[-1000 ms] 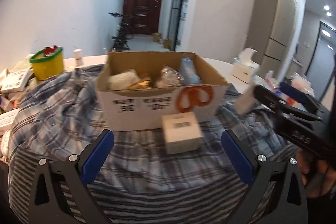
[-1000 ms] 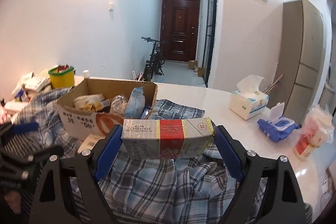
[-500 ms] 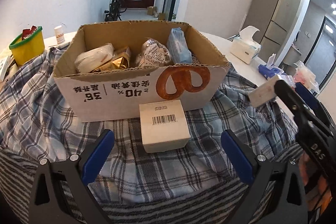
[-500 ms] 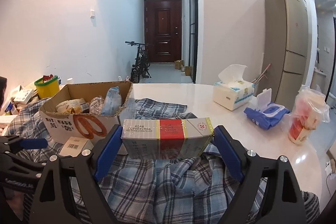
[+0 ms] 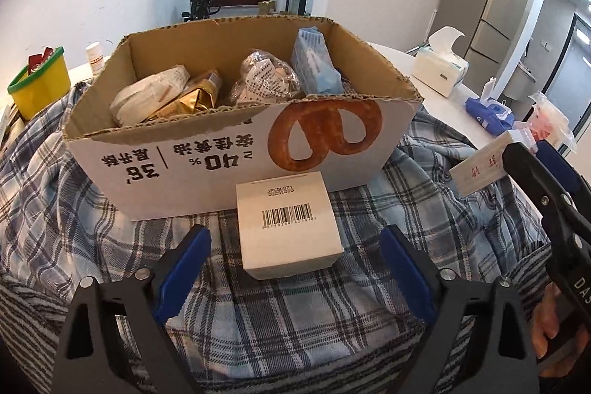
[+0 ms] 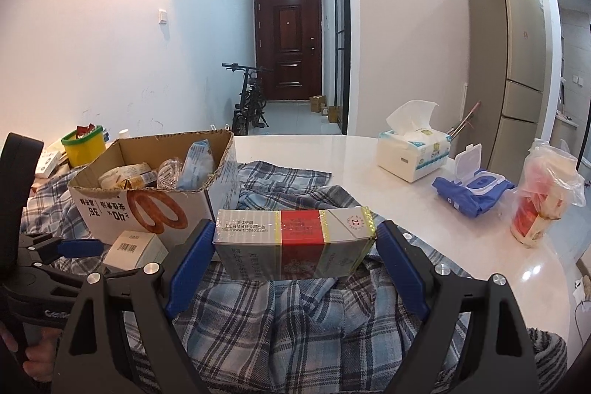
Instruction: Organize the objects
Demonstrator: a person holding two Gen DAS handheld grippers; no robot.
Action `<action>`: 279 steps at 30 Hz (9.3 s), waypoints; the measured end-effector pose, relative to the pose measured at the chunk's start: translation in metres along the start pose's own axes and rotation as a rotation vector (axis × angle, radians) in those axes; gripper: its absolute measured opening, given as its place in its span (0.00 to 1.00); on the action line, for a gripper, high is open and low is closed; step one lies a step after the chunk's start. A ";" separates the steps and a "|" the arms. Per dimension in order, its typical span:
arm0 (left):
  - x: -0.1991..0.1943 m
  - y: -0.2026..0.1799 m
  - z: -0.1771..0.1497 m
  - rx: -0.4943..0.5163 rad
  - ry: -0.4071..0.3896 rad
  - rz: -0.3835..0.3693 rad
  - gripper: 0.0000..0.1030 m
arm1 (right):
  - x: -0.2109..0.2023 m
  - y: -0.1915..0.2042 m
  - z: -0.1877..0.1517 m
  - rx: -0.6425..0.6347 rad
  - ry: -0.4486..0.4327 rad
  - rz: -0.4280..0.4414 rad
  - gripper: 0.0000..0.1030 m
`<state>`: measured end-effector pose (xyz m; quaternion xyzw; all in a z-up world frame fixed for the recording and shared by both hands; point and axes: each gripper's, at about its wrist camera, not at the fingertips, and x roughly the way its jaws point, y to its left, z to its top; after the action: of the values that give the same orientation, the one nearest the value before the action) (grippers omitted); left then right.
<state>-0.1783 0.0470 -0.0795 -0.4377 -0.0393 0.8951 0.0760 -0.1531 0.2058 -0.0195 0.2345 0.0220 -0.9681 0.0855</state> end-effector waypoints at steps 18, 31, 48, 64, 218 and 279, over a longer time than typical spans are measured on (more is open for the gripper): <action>-0.034 0.005 -0.005 -0.013 -0.098 0.010 0.54 | 0.004 0.005 -0.002 -0.032 0.023 0.012 0.84; -0.077 0.020 -0.018 0.019 -0.218 0.080 0.54 | 0.008 0.005 -0.003 -0.035 0.036 0.003 0.84; -0.097 0.038 -0.028 -0.045 -0.273 0.079 0.54 | 0.006 0.000 0.000 -0.014 0.049 0.000 0.84; -0.173 0.032 0.032 -0.025 -0.531 0.153 0.54 | -0.054 0.023 0.093 0.007 -0.166 0.106 0.84; -0.280 0.021 -0.027 0.025 -0.902 0.130 1.00 | -0.133 0.058 0.100 -0.024 -0.418 0.072 0.99; -0.185 0.012 -0.120 0.090 -0.936 0.177 1.00 | -0.088 0.046 -0.027 -0.057 -0.430 -0.012 1.00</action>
<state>0.0269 0.0043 -0.0108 0.0143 0.0068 0.9998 -0.0075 -0.0559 0.1769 -0.0034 0.0199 0.0320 -0.9953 0.0890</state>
